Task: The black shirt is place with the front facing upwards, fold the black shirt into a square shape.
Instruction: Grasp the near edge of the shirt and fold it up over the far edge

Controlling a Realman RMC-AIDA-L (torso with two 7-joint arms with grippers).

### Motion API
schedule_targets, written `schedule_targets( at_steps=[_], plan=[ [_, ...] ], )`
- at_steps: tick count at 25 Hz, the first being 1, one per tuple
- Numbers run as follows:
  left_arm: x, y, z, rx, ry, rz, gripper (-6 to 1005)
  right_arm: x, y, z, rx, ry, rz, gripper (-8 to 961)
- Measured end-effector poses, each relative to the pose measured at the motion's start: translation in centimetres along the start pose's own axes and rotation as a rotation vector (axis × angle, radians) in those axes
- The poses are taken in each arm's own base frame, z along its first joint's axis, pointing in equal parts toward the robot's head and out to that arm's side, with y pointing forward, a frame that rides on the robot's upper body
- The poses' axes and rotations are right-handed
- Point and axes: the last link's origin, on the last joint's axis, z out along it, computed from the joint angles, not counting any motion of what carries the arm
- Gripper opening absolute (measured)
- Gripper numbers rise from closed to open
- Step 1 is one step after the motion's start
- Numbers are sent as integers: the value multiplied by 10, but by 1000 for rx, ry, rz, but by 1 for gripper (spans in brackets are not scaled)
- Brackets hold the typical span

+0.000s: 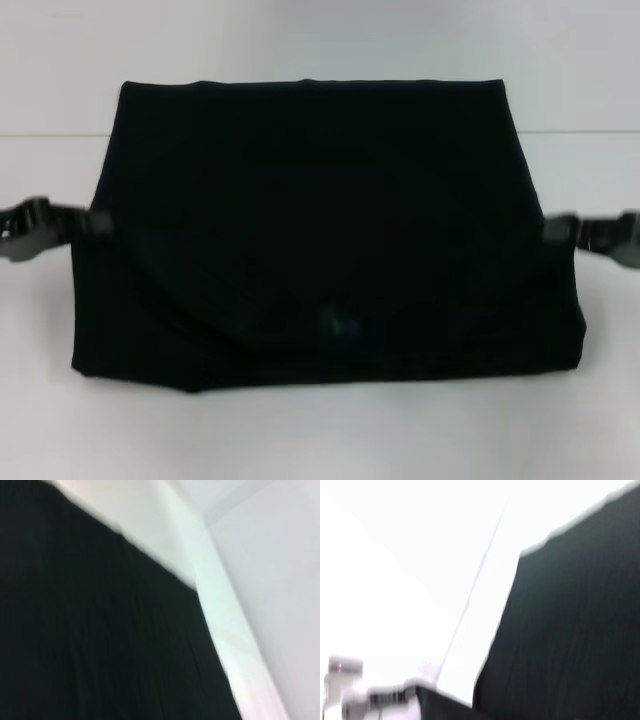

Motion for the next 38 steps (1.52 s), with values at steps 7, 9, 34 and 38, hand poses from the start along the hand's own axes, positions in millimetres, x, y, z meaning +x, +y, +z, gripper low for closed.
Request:
schedule_targets(
  at_steps=[7,9,34,38],
  plan=[
    [7,-10,20,-12,256,-54,48,-14,-17,20,82,-241,3,62],
    [7,-12,23,-4,287,-57,48,-16,-20,27,109,-267,-11,62],
    [15,-22,62,151,441,-28,48,-31,-37,76,363,-265,-144,61],
    [11,-26,72,195,437,-38,48,-30,-39,83,406,-252,-183,61]
  ],
)
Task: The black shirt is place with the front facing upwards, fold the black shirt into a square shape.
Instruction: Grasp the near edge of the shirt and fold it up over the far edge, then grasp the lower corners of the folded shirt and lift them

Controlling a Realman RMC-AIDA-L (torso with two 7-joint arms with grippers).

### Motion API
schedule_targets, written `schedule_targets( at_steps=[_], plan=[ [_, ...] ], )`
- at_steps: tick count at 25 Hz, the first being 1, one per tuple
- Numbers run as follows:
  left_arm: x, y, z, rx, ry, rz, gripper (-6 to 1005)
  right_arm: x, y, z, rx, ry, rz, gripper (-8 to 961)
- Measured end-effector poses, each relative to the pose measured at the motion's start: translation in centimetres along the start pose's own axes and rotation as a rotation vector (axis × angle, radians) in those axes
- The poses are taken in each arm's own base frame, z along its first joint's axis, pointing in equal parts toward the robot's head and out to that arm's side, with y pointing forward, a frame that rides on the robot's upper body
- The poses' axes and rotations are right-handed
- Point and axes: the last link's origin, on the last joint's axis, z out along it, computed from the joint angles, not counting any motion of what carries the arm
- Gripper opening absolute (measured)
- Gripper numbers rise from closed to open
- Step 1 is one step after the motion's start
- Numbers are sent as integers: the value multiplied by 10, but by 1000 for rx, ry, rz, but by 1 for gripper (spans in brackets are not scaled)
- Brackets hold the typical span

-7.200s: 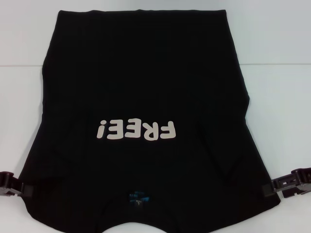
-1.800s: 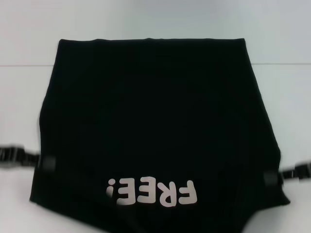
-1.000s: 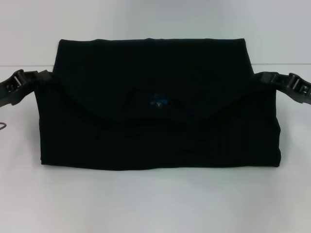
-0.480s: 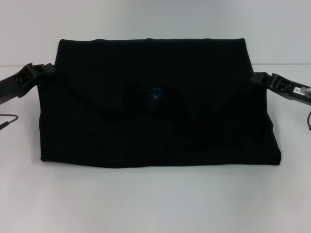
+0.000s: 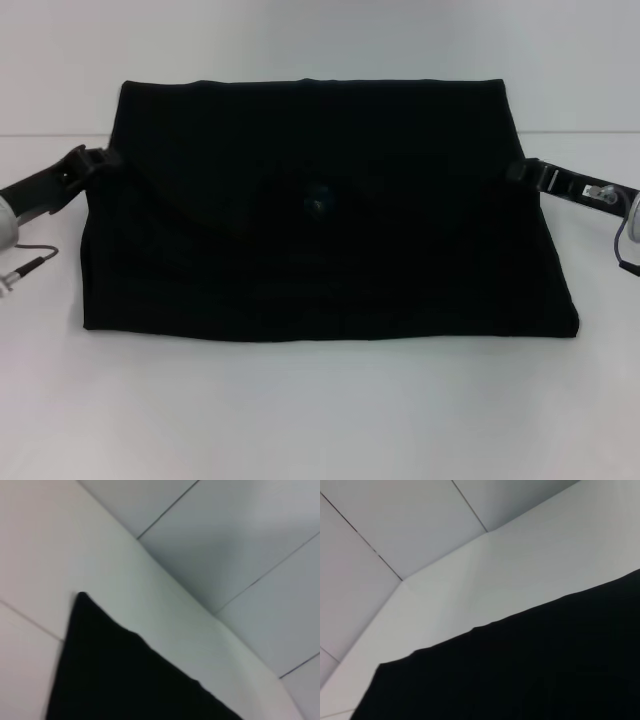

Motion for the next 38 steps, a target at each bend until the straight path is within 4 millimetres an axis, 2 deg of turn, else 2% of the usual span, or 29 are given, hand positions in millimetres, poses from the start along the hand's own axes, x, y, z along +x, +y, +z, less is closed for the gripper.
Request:
schedule_targets(
  at_steps=[4,6,9,12,18,23,25,29,33,38],
  plan=[
    [-6,-2,6,36,9,8,61,2,0,4,27,4,-33,62],
    [-8,-2,7,41,17,5,67,3,-1,5,41,10,-45,104],
    [-10,-4,6,40,32,-20,168,3,-3,5,58,9,-49,167],
    [-10,-7,3,44,40,-30,276,5,-6,4,67,11,-47,392],
    [-9,-13,-6,35,33,-36,513,9,-9,-2,48,22,-38,656],
    [-2,-13,-26,-53,-10,-13,663,11,-4,-21,-88,-31,-44,848],
    [2,-11,-37,-101,-53,1,723,14,1,-33,-168,-76,-98,852],
    [9,-6,-56,-167,-194,50,758,26,10,-47,-283,-90,-263,860],
    [13,-4,-70,-179,-281,134,771,52,23,-56,-402,-39,-476,868],
    [6,-11,-74,-115,-397,210,778,86,33,-59,-495,23,-609,868]
  ],
)
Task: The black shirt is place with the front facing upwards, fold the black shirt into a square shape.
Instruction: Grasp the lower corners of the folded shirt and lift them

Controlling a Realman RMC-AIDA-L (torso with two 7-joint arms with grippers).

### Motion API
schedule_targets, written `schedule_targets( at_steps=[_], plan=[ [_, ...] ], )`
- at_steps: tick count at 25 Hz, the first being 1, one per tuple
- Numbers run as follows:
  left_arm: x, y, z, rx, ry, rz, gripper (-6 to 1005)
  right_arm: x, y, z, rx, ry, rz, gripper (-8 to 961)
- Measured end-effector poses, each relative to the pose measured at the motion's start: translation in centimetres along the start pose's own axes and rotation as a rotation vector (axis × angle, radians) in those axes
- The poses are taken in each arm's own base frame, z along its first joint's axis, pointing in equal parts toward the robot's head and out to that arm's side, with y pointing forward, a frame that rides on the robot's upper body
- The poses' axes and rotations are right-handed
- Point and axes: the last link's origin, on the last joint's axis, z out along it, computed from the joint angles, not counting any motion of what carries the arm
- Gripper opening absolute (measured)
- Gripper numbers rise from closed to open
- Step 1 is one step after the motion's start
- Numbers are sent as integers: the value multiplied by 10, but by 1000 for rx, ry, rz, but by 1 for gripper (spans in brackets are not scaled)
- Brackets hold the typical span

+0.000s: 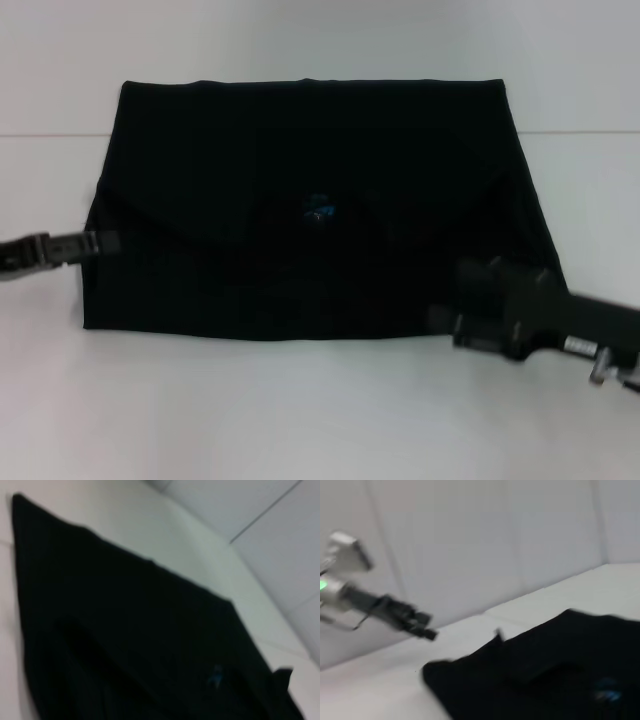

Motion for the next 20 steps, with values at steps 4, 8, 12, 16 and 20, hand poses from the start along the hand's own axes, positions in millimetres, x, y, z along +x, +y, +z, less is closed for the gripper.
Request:
schedule_targets(
  at_steps=[4,8,12,16,20],
  plan=[
    [-5,-5,6,43,-17,11,800,13,14,7,-56,33,-36,868],
    [-6,-9,12,86,-25,19,863,20,21,9,-91,58,-69,868],
    [-8,-12,15,125,-54,30,880,24,24,11,-108,84,-75,867],
    [-8,-15,17,146,-56,38,883,26,26,12,-111,86,-68,867],
    [-11,-15,22,160,-67,49,883,26,25,12,-111,87,-64,867]
  ],
)
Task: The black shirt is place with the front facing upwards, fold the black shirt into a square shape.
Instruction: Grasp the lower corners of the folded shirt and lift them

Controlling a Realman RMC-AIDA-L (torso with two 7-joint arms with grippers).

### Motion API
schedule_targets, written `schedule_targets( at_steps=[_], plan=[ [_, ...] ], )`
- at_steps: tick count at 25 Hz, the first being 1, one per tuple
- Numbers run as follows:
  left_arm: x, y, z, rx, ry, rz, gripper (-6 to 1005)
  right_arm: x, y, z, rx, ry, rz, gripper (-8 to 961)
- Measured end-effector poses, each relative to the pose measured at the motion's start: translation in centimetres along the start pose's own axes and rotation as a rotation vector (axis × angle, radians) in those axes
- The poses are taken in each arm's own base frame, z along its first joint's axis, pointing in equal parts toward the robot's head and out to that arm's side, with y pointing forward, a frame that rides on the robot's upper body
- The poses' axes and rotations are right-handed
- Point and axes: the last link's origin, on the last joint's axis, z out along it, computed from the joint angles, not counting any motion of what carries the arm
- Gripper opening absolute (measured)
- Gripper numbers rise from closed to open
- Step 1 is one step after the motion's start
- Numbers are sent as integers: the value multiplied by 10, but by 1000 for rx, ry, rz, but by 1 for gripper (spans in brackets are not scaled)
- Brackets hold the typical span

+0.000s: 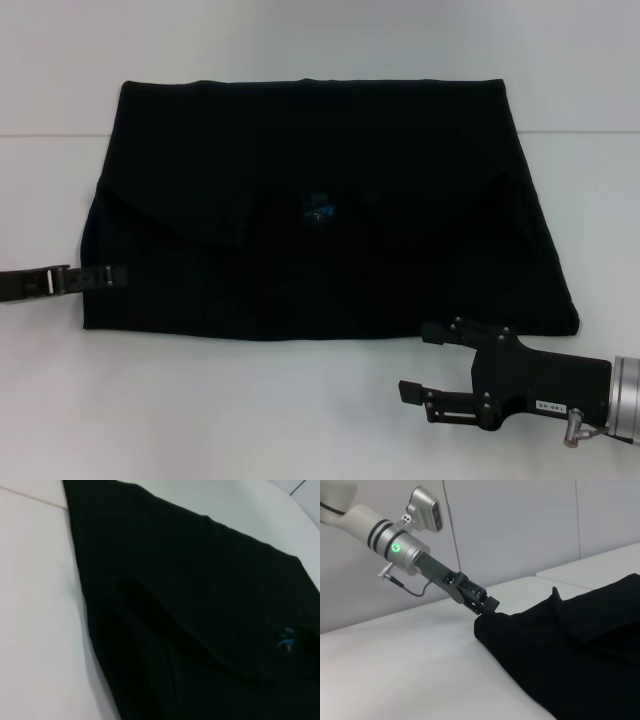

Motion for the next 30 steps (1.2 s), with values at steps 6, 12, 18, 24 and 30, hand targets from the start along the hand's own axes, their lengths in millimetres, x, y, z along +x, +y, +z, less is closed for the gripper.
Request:
schedule_targets(
  at_steps=[6,12,18,24,30],
  plan=[
    [-5,5,7,-10,-27,10,882,0,0,0,0,-2,5,867],
    [-9,12,11,-35,-74,34,880,0,0,0,4,-6,8,868],
    [-9,13,13,-34,-82,41,735,-1,0,0,4,-10,9,867],
    [-9,14,12,-39,-78,40,572,-1,0,0,5,-14,10,868],
    [-9,13,11,-40,-81,40,346,-1,-2,-3,14,-17,29,868]
  ],
)
